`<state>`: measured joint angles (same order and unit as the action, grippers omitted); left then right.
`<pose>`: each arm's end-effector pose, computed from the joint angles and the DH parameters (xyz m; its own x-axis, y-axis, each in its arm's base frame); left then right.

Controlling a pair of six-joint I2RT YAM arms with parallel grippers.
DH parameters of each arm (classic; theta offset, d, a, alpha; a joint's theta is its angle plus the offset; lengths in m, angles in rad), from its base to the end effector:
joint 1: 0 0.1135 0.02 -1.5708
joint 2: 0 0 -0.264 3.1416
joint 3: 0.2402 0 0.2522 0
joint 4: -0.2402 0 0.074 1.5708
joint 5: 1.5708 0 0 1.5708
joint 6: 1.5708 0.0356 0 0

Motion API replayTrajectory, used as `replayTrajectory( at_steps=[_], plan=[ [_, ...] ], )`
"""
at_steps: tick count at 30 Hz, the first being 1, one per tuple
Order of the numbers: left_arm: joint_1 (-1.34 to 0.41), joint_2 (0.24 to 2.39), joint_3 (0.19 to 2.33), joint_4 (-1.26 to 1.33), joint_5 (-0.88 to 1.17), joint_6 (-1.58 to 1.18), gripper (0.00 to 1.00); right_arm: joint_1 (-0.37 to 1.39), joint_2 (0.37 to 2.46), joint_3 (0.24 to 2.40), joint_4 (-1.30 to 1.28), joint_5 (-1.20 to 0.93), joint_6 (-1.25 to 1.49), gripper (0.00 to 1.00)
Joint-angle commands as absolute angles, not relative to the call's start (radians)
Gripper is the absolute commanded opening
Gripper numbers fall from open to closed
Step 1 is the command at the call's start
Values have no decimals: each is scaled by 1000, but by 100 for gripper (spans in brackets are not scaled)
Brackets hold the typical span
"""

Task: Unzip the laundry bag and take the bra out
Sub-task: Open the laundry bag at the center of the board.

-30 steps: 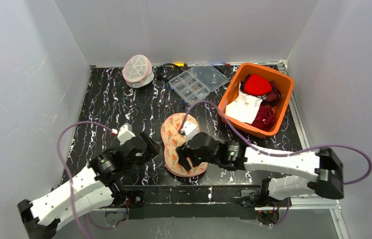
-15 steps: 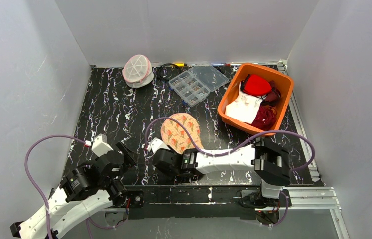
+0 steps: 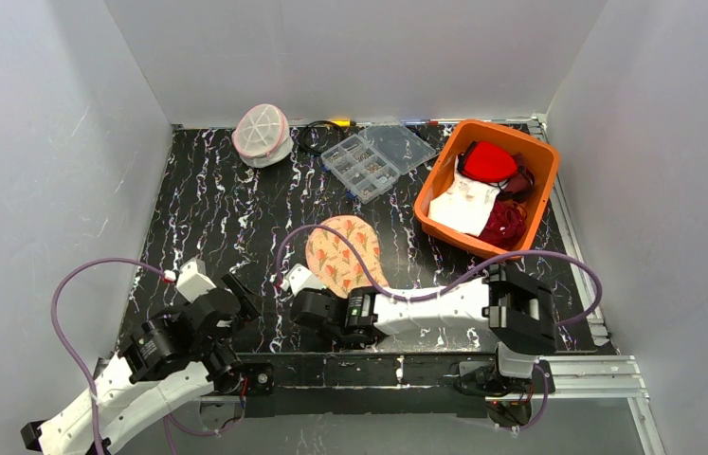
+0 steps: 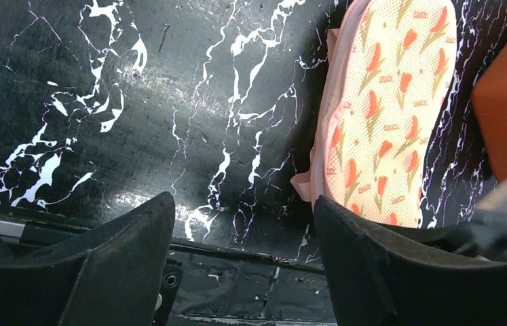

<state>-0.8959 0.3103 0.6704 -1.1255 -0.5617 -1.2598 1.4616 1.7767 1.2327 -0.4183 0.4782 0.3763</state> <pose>0.0472 -0.0286 0.2644 -0.5331 -0.6234 -0.5720 -0.2833 0.7686 -0.5736 0.0572 0.3710 0.2098 -0.3969 -0.6269 -0.6704 -0.7613 0.6329 -0.1411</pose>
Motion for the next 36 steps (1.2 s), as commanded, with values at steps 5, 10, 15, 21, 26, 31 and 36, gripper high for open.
replayTrajectory(
  at_steps=[5, 10, 15, 21, 26, 31, 36],
  plan=[
    [-896, 357, 633, -1026, -538, -1204, 73, 1472, 1532, 1177, -434, 613, 457, 1],
    [-895, 436, 605, -847, -470, -1105, 74, 1470, 1331, 1077, -451, 732, 524, 1],
    [-894, 557, 566, -620, -373, -990, 79, 1464, 1111, 930, -499, 875, 662, 1],
    [-883, 821, 584, -478, -327, -923, 78, 1441, 884, 731, -545, 926, 828, 1],
    [-861, 1043, 644, -434, -352, -890, 76, 1439, 750, 639, -592, 941, 919, 1],
    [-813, 1189, 676, -376, -333, -861, 73, 1439, 698, 601, -600, 930, 937, 1],
    [-761, 1323, 701, -331, -300, -844, 64, 1440, 680, 592, -611, 926, 944, 1]
  ],
)
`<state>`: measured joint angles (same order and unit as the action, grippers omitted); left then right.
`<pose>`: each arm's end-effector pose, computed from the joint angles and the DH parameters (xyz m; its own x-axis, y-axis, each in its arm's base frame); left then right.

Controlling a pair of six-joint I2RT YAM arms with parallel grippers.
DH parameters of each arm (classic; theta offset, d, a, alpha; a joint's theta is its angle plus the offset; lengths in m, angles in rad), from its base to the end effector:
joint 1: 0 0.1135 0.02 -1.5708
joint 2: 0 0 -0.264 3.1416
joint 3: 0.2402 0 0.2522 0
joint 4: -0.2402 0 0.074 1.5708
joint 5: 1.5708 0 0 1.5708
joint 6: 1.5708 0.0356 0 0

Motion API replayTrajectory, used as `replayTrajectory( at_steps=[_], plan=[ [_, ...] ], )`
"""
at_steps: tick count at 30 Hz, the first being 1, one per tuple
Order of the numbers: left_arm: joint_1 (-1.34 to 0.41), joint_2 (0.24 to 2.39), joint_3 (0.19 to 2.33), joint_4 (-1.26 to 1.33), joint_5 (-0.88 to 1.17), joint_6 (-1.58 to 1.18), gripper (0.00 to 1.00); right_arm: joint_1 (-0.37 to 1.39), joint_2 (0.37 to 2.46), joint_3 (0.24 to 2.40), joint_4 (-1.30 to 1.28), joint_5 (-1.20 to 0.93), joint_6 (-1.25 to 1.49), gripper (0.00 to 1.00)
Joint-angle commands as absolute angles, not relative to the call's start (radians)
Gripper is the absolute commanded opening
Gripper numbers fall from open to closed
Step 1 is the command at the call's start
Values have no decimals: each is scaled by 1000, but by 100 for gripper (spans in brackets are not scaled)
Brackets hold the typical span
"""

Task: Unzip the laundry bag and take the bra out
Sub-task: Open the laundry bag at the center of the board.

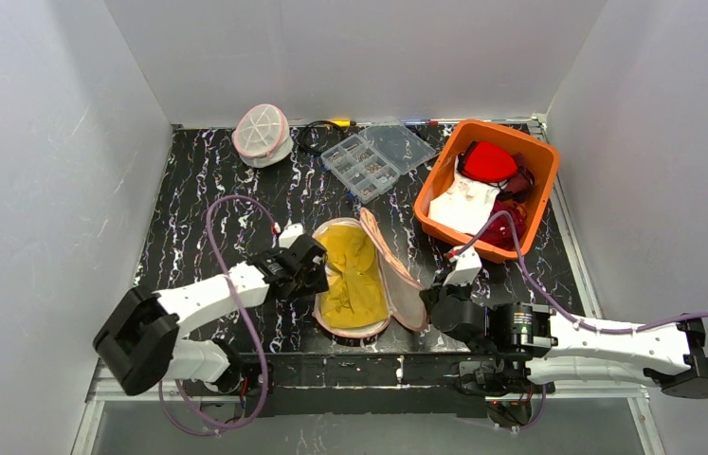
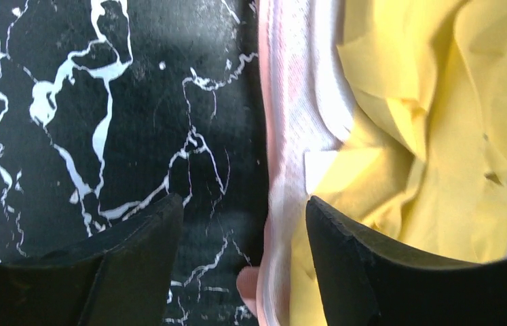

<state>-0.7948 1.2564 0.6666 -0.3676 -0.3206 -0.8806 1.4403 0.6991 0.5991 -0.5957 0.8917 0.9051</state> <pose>0.1743 -0.1615 0.1900 -0.7890 -0.2408 -0.5652 -0.0913 0.9557 -0.2798 0.0459 0.1368 0.2569 -0.4802 0.1376 -0.8663 -0.2710 0.9160 0.2957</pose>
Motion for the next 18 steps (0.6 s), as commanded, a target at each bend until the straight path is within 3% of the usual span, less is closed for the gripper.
replayTrajectory(
  at_steps=[1, 4, 12, 18],
  plan=[
    [-756, 1346, 707, -323, -296, -842, 61, 1440, 674, 593, -616, 928, 947, 1],
    [-749, 1411, 731, -330, -306, -843, 50, 1439, 652, 592, -625, 930, 948, 1],
    [-738, 1418, 699, -392, -379, -904, 0, 1439, 627, 597, -622, 934, 948, 1],
    [-722, 1273, 602, -482, -458, -985, 0, 1440, 715, 611, -550, 922, 934, 1]
  ],
)
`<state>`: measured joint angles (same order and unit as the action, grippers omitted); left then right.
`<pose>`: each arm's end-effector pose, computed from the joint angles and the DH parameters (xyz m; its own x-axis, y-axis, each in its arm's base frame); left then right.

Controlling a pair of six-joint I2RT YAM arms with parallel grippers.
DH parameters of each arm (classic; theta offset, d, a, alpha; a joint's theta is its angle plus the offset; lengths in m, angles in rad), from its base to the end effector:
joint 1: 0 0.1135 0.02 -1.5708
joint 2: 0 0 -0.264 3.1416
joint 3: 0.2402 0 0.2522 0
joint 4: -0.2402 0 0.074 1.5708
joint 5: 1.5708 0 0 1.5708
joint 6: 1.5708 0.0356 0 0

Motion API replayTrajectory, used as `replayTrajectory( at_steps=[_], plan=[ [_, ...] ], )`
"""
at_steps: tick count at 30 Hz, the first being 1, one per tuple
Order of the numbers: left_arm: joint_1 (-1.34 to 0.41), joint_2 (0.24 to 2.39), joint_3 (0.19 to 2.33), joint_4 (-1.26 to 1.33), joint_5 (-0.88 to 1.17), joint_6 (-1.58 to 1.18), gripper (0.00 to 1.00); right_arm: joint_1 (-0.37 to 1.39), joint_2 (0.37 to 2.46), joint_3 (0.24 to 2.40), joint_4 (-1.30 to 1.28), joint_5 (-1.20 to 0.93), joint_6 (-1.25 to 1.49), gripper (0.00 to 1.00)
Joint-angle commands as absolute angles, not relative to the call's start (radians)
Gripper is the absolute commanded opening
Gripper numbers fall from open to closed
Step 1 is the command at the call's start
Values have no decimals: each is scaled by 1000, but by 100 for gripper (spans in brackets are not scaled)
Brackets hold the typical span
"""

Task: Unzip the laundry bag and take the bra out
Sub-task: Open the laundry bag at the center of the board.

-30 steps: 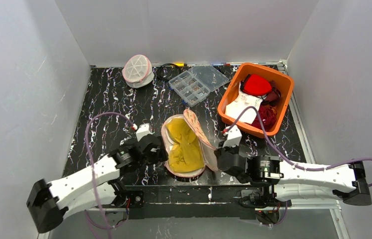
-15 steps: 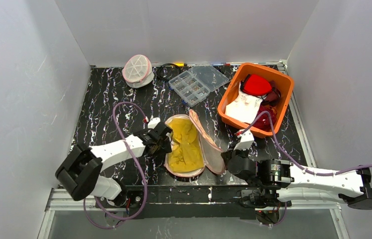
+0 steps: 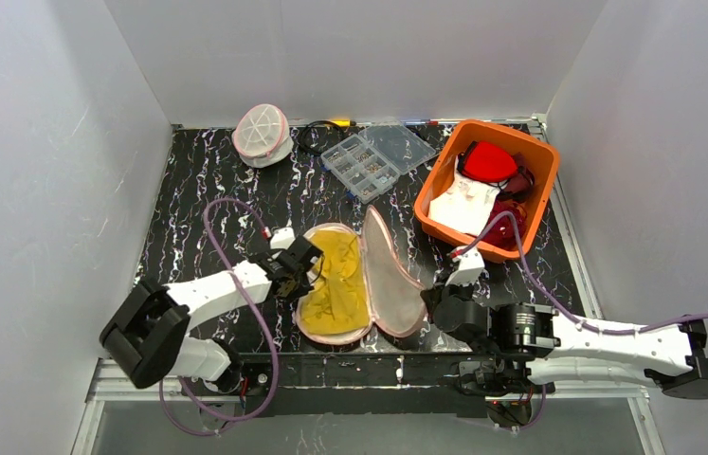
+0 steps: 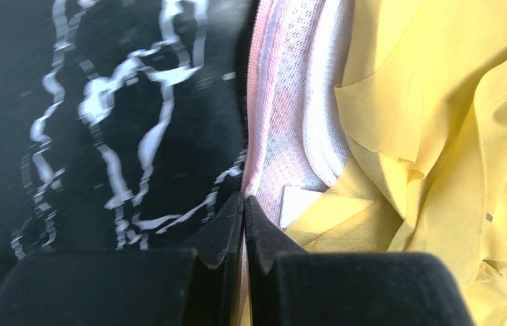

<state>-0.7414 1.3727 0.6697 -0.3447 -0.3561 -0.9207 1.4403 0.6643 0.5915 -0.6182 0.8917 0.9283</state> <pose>0.1908 -0.1579 0.1667 -0.7883 -0.2898 -0.5428 -0.2032 0.9553 -0.2149 0.0450 0.1303 0.2569 -0.4858 0.1628 -0.8588 -0.2600 0.9111 0.3198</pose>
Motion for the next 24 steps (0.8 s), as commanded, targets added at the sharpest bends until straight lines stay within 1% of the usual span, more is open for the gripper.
replayTrajectory(
  at_steps=[1, 4, 5, 6, 8, 9, 10, 12, 14, 16, 21, 24],
  plan=[
    [-718, 1240, 587, -503, -477, -1002, 0, 1440, 735, 614, -537, 926, 934, 3],
    [-704, 1149, 547, -552, -506, -1033, 0, 1439, 793, 630, -500, 941, 931, 9],
    [-699, 1126, 537, -567, -512, -1044, 0, 1437, 816, 636, -494, 949, 933, 14],
    [-696, 1108, 528, -577, -514, -1052, 0, 1433, 837, 647, -499, 959, 941, 21],
    [-695, 1086, 516, -590, -508, -1070, 0, 1420, 880, 679, -525, 969, 947, 39],
    [-695, 1084, 511, -592, -501, -1073, 0, 1413, 894, 701, -538, 975, 938, 47],
    [-695, 1081, 507, -591, -491, -1077, 0, 1413, 899, 725, -554, 983, 917, 53],
    [-695, 1073, 505, -583, -467, -1075, 0, 1412, 901, 789, -554, 966, 832, 59],
    [-695, 1061, 505, -576, -443, -1067, 0, 1412, 913, 867, -520, 915, 734, 63],
    [-695, 1038, 506, -578, -423, -1066, 1, 1413, 952, 917, -453, 805, 627, 64],
    [-695, 946, 516, -609, -387, -1061, 16, 1401, 1131, 958, -312, 589, 562, 67],
    [-695, 864, 538, -664, -388, -1058, 24, 1337, 1199, 896, -170, 487, 592, 67]
  ],
)
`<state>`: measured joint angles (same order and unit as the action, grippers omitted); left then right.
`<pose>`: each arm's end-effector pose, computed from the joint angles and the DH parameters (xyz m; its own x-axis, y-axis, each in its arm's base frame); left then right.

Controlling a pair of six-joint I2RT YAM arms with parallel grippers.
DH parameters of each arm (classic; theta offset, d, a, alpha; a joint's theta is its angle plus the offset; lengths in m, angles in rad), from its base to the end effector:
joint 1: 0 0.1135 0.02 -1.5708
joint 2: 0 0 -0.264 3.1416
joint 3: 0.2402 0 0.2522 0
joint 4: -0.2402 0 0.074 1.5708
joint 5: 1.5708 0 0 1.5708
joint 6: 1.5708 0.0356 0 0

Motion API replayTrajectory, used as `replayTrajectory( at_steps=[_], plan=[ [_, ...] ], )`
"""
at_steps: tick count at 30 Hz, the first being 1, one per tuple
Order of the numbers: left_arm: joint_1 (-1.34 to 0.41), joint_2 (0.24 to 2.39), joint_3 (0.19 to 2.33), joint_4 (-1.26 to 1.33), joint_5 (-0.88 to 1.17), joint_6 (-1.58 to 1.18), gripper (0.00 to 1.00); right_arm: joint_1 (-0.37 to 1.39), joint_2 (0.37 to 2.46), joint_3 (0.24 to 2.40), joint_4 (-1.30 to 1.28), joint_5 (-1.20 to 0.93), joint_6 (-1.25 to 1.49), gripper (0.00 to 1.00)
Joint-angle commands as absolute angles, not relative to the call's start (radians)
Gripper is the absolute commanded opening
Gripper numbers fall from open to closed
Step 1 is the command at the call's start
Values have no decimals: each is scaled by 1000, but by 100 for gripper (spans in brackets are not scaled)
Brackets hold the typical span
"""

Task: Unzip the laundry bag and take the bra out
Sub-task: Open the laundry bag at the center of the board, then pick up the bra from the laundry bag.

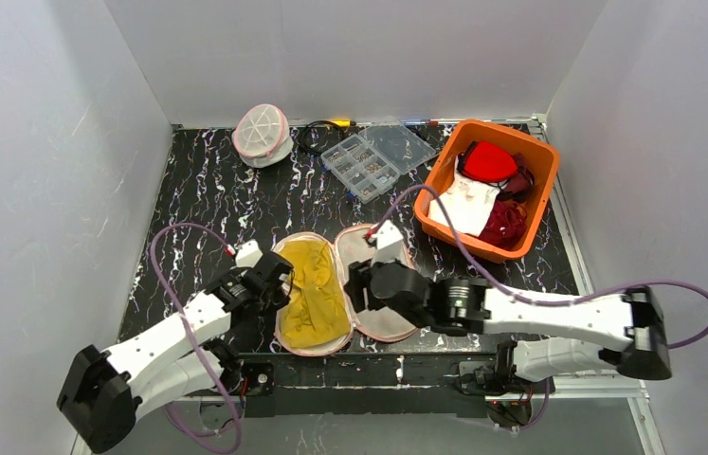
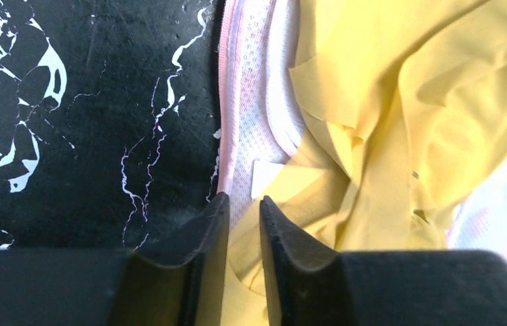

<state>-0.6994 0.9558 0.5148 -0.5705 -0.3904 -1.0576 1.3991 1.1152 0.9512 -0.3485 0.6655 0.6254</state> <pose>0.1400 -0.1001 0.1882 -0.7025 -0.4618 -0.5415 -0.3486 0.8866 -0.3039 0.0634 0.2369 0.3198 -0.4678 -0.0026 -0.8838 -0.5048 0.8217 0.2647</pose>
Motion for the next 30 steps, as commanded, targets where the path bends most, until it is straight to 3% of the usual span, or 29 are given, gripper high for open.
replayTrajectory(
  at_steps=[1, 4, 7, 16, 22, 27, 30],
  plan=[
    [-695, 839, 547, -683, -388, -1054, 27, 1291, 1204, 854, -105, 427, 610, 67],
    [-695, 762, 578, -731, -383, -1029, 34, 1134, 1194, 706, 102, 227, 674, 67],
    [-694, 706, 588, -715, -331, -983, 37, 1059, 1200, 610, 180, 167, 685, 66],
    [-695, 633, 515, -485, -196, -916, 38, 1033, 1160, 449, 198, 241, 682, 65],
    [-693, 629, 499, -322, -120, -844, 37, 1035, 1049, 405, 267, 251, 660, 74],
    [-693, 800, 530, -312, -79, -835, 19, 1034, 1159, 534, 248, 85, 678, 77],
    [-691, 861, 499, -253, -101, -854, 14, 1034, 1250, 588, 283, 27, 712, 79]
  ],
)
